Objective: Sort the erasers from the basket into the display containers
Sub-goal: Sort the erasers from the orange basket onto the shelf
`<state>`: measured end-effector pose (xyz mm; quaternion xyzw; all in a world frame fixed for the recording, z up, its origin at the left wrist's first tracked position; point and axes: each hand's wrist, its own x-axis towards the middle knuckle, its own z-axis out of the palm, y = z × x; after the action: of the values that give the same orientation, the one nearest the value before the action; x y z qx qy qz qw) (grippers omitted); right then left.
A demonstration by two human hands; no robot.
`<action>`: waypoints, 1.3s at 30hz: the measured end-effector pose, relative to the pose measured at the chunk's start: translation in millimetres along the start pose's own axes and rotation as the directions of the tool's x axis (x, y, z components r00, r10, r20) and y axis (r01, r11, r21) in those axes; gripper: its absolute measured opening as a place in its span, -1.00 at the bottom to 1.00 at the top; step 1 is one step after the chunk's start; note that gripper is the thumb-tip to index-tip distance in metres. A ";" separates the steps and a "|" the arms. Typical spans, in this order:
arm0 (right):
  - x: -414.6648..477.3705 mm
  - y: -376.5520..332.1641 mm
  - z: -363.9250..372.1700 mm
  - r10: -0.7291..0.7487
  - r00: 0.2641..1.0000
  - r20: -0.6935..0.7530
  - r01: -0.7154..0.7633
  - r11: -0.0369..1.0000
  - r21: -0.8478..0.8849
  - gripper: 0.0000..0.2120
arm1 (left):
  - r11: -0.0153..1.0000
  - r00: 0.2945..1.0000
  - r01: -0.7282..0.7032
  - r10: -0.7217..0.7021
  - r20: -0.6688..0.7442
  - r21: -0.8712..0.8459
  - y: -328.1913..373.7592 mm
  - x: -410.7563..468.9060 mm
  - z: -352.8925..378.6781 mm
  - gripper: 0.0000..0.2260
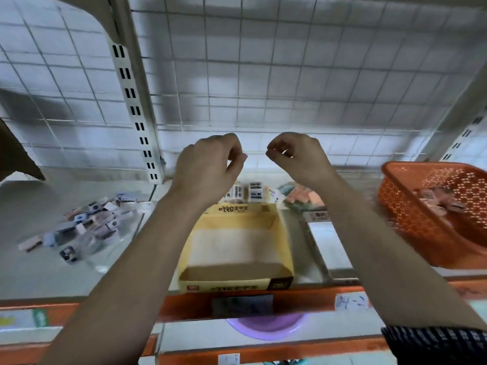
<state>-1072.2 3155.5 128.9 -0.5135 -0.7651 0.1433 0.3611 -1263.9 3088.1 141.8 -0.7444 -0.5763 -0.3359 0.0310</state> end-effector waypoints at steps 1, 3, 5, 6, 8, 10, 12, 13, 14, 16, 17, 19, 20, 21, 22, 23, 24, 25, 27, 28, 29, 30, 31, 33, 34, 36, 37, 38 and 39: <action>-4.6 8.0 -12.3 0.009 1.000 -0.026 -0.009 1.000 -0.008 -0.93 | 1.000 1.000 -0.014 0.014 0.006 -0.009 12.4 3.7 6.9 -0.87; -14.1 25.5 -38.9 0.022 0.998 -0.063 -0.024 0.999 -0.032 -0.92 | 0.999 0.999 -0.036 0.037 0.026 -0.026 38.7 9.7 21.9 -0.87; -25.1 44.7 -68.2 0.032 0.995 -0.097 -0.037 0.998 -0.054 -0.92 | 0.996 0.997 -0.065 0.067 0.042 -0.054 66.0 14.6 38.1 -0.88; -30.6 55.5 -83.6 0.038 0.993 -0.115 -0.045 0.997 -0.058 -0.94 | 0.995 0.995 -0.077 0.081 0.057 -0.067 79.8 17.3 46.6 -0.88; -42.4 79.1 -114.8 0.047 0.989 -0.139 -0.058 0.996 -0.075 -0.96 | 0.993 0.990 -0.087 0.095 0.101 -0.082 107.0 22.4 64.4 -0.86; -54.3 106.1 -146.6 0.055 0.987 -0.150 -0.072 0.991 -0.111 -0.94 | 0.991 0.985 -0.095 0.108 0.135 -0.099 133.8 27.3 82.7 -0.84; -65.2 133.8 -177.4 0.064 0.987 -0.146 -0.089 0.981 -0.171 -0.93 | 0.988 0.981 -0.105 0.122 0.150 -0.113 159.4 31.4 100.3 -0.84; -70.0 147.7 -192.0 0.070 0.989 -0.134 -0.097 0.973 -0.208 -0.92 | 0.987 0.980 -0.104 0.123 0.159 -0.120 171.7 32.9 109.1 -0.84; -73.8 162.3 -205.2 0.085 0.990 -0.108 -0.109 0.964 -0.244 -0.91 | 0.987 0.979 -0.098 0.119 0.168 -0.130 183.3 34.1 117.8 -0.84; -79.4 189.9 -226.9 0.142 0.990 -0.014 -0.139 0.941 -0.308 -0.88 | 0.986 0.976 -0.078 0.106 0.188 -0.151 204.3 36.0 134.3 -0.84; -80.8 203.2 -235.0 0.174 0.984 0.046 -0.148 0.928 -0.343 -0.87 | 0.985 0.975 -0.072 0.102 0.196 -0.156 213.7 36.8 142.1 -0.85; -80.6 228.0 -244.3 0.206 0.964 0.170 -0.113 0.891 -0.440 -0.85 | 0.985 0.976 -0.062 0.093 0.198 -0.160 230.4 38.4 157.0 -0.86; -79.4 237.9 -245.9 0.207 0.950 0.232 -0.071 0.871 -0.486 -0.83 | 0.985 0.977 -0.054 0.085 0.194 -0.163 237.8 38.8 163.7 -0.86; -77.8 244.8 -245.1 0.204 0.934 0.293 -0.024 0.854 -0.520 -0.81 | 0.985 0.979 -0.047 0.078 0.187 -0.166 244.1 39.0 169.1 -0.87; -75.7 250.7 -243.2 0.206 0.914 0.350 0.020 0.839 -0.544 -0.78 | 0.985 0.982 -0.042 0.073 0.177 -0.168 250.2 38.9 174.4 -0.88; -73.9 255.5 -240.9 0.206 0.893 0.401 0.063 0.824 -0.564 -0.74 | 0.984 0.984 -0.039 0.068 0.163 -0.172 255.8 38.5 179.2 -0.89; -71.7 259.5 -237.8 0.204 0.876 0.438 0.101 0.809 -0.579 -0.69 | 0.984 0.987 -0.035 0.062 0.152 -0.174 260.3 38.0 183.5 -0.90; -69.6 262.6 -234.5 0.201 0.866 0.458 0.125 0.799 -0.588 -0.65 | 0.984 0.988 -0.028 0.054 0.146 -0.175 264.0 37.4 187.0 -0.91; -64.6 266.8 -228.7 0.183 0.865 0.468 0.150 0.796 -0.587 -0.62 | 0.984 0.989 -0.010 0.035 0.141 -0.176 268.7 36.2 192.4 -0.93; -62.0 268.3 -225.5 0.166 0.868 0.469 0.158 0.802 -0.576 -0.62 | 0.985 0.990 -0.003 0.027 0.136 -0.175 270.1 35.7 194.7 -0.93; -59.5 269.4 -222.1 0.151 0.867 0.475 0.167 0.811 -0.561 -0.63 | 0.986 0.992 0.002 0.020 0.127 -0.169 271.1 35.1 196.4 -0.93; -57.4 270.7 -218.2 0.135 0.863 0.487 0.180 0.819 -0.545 -0.64 | 0.987 0.993 0.007 0.013 0.120 -0.161 271.7 34.3 198.3 -0.93; -56.1 271.6 -214.2 0.117 0.858 0.501 0.201 0.820 -0.536 -0.67 | 0.988 0.994 0.010 0.008 0.113 -0.156 272.3 33.7 200.0 -0.93; -55.3 274.9 -207.1 0.081 0.857 0.509 0.248 0.802 -0.544 -0.72 | 0.988 0.994 0.014 0.003 0.105 -0.155 272.8 33.2 202.8 -0.94; -55.5 277.3 -204.4 0.058 0.866 0.496 0.263 0.792 -0.551 -0.75 | 0.988 0.995 0.015 0.000 0.100 -0.156 272.6 33.7 203.6 -0.94; -56.0 282.4 -201.5 0.014 0.882 0.472 0.277 0.793 -0.543 -0.80 | 0.987 0.996 0.022 -0.009 0.085 -0.161 271.6 35.9 204.0 -0.95; -56.1 284.3 -201.2 0.003 0.884 0.467 0.279 0.799 -0.533 -0.82 | 0.986 0.997 0.027 -0.013 0.079 -0.167 271.2 37.4 204.1 -0.96; -55.9 285.8 -201.2 -0.011 0.886 0.463 0.284 0.802 -0.526 -0.83 | 0.985 0.997 0.029 -0.016 0.075 -0.173 271.2 39.3 204.5 -0.96; -55.9 285.4 -202.9 -0.016 0.887 0.461 0.287 0.801 -0.525 -0.81 | 0.984 0.997 0.023 -0.011 0.070 -0.177 271.9 41.1 205.1 -0.96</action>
<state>-723.7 3198.3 79.5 -0.4889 -0.8720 -0.0159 0.0181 -925.2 3120.5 98.2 -0.7504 -0.5511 -0.3603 -0.0584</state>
